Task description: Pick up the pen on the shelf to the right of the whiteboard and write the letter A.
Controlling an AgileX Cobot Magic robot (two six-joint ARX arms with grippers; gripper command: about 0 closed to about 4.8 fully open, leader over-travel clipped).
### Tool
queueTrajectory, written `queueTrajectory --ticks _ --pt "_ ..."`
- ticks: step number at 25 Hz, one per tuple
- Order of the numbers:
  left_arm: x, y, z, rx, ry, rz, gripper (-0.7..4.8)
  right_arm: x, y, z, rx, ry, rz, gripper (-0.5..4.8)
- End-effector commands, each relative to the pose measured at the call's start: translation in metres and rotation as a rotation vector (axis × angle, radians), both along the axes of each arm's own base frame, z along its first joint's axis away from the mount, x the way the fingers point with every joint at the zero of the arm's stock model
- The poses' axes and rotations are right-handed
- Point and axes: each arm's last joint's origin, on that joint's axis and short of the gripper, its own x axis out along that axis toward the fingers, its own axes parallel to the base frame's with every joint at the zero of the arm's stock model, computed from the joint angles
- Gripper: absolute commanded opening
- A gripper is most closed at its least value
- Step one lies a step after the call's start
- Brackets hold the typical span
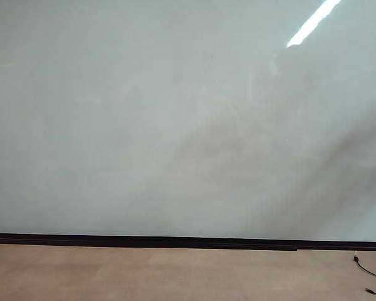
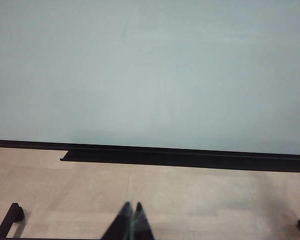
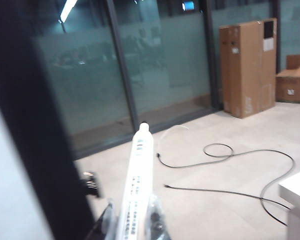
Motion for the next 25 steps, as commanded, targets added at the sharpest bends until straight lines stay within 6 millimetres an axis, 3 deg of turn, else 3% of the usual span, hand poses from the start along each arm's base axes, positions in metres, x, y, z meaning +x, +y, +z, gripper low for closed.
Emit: queueTrajectory --ticks 1,9,15,19,23,25 --pt "0.000 0.000 0.002 0.004 -0.010 -0.001 -0.04 -0.010 0.019 0.006 0.027 0.062 0.018 -0.06" --pt "0.000 0.000 0.002 0.004 -0.010 -0.001 -0.04 -0.044 0.079 0.037 -0.049 0.177 0.220 -0.06" --pt "0.000 0.000 0.002 0.004 -0.010 -0.001 -0.04 -0.073 0.131 0.055 -0.109 0.187 0.508 -0.06" --pt "0.000 0.000 0.002 0.004 -0.010 -0.001 -0.04 -0.072 0.164 0.067 -0.197 0.269 0.682 -0.06" --pt "0.000 0.000 0.002 0.004 -0.010 -0.001 -0.05 -0.050 0.205 0.083 -0.354 0.383 0.874 -0.06" --pt "0.000 0.000 0.002 0.004 -0.010 -0.001 -0.04 -0.042 0.214 0.085 -0.359 0.400 0.925 -0.06"
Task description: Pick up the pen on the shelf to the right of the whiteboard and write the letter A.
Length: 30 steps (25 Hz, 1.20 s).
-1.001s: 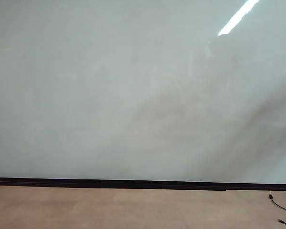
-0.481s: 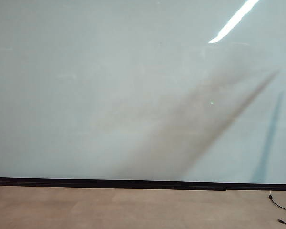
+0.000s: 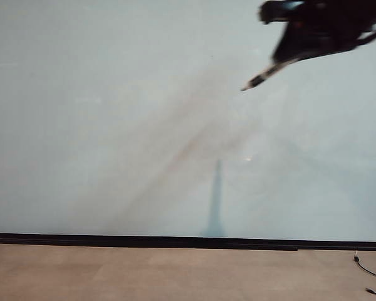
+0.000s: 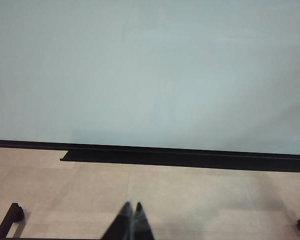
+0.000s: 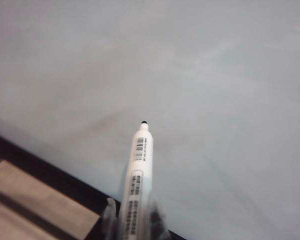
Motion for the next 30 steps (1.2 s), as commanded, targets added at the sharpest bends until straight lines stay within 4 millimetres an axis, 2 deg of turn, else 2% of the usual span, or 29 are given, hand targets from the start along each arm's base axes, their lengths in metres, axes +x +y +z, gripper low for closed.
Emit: queueTrajectory --ticks 1,5,12,17,30 --pt "0.000 0.000 0.002 0.004 -0.010 -0.001 -0.05 0.013 0.013 0.005 -0.007 0.027 0.094 -0.06" --pt "0.000 0.000 0.002 0.004 -0.010 -0.001 -0.04 0.025 0.024 0.008 -0.019 0.060 0.134 -0.06" --pt "0.000 0.000 0.002 0.004 -0.010 -0.001 -0.05 0.061 0.054 0.016 -0.099 0.114 0.225 -0.06" --pt "0.000 0.000 0.002 0.004 -0.010 -0.001 -0.05 0.078 0.066 0.019 -0.133 0.121 0.232 -0.06" --pt "0.000 0.000 0.002 0.004 -0.010 -0.001 -0.05 0.083 0.066 0.021 -0.164 0.096 0.138 -0.06"
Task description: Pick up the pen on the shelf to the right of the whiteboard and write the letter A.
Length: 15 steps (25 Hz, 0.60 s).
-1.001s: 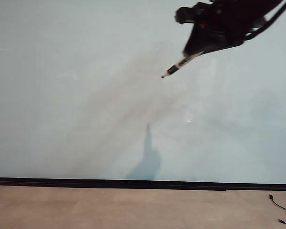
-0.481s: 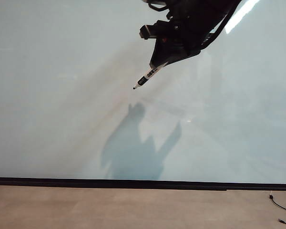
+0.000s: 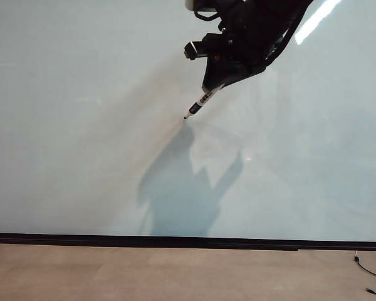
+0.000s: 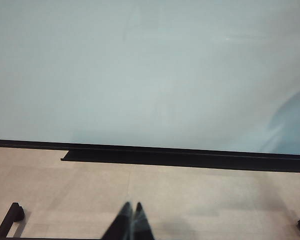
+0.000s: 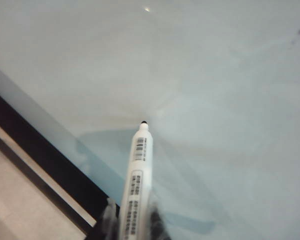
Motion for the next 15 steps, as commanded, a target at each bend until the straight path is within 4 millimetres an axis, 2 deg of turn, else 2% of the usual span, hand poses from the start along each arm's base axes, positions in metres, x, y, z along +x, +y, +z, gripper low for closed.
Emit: queueTrajectory --ticks 1,15 --pt "0.000 0.000 0.002 0.004 -0.011 -0.001 -0.05 0.001 0.000 0.006 0.009 -0.034 -0.027 -0.06" --pt "0.000 0.000 0.002 0.004 -0.011 -0.001 -0.05 -0.003 -0.005 0.020 0.029 -0.097 -0.070 -0.06"
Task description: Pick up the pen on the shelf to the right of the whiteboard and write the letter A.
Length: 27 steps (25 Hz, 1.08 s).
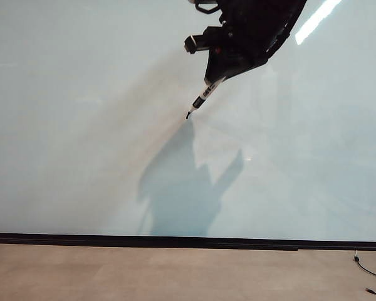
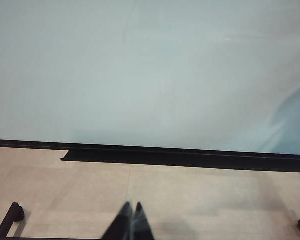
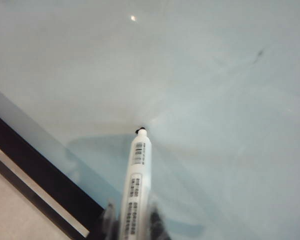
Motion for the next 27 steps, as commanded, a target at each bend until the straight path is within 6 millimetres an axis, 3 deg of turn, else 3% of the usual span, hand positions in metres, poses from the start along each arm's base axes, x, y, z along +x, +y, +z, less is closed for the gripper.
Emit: queueTrajectory --ticks 1,19,27 --pt "0.000 0.000 0.002 0.005 -0.011 -0.001 -0.04 -0.002 -0.003 0.014 0.023 -0.061 -0.027 -0.06" --pt "0.000 0.000 0.002 0.005 -0.011 -0.001 -0.05 -0.026 -0.025 0.053 0.047 -0.168 -0.104 -0.06" --pt "0.000 0.000 0.002 0.005 -0.011 -0.001 -0.05 -0.031 -0.028 0.055 0.040 -0.152 -0.088 -0.06"
